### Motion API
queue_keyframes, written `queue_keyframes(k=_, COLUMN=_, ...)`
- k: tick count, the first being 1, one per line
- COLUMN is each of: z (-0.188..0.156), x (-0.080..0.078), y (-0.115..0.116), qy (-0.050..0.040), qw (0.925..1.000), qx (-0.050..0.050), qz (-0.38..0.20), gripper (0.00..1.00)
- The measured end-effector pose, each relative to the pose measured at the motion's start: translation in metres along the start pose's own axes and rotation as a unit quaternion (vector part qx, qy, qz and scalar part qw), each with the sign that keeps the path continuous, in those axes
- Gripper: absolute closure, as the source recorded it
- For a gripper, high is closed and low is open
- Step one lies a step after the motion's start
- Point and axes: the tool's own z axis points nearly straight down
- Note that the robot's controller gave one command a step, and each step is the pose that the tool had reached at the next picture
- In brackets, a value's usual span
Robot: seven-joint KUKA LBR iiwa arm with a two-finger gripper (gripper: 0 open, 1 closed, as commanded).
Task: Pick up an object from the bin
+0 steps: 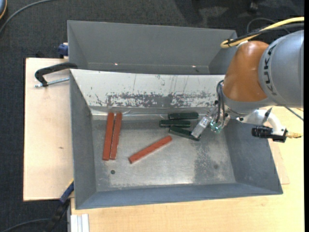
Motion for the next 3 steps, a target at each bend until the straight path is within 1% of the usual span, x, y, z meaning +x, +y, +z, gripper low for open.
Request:
queue_keyframes(k=1, z=0.029, x=-0.043, y=-0.069, qy=0.0000, qw=0.9814, qx=0.001, qz=-0.192, gripper=0.00)
queue_keyframes(k=2, z=0.051, x=0.028, y=0.007, qy=0.0002, qw=0.9405, qx=-0.001, qz=-0.340, gripper=0.00)
queue_keyframes(k=3, z=0.040, x=-0.017, y=0.021, qy=-0.0044, qw=0.9796, qx=-0.002, qz=-0.201, gripper=0.00)
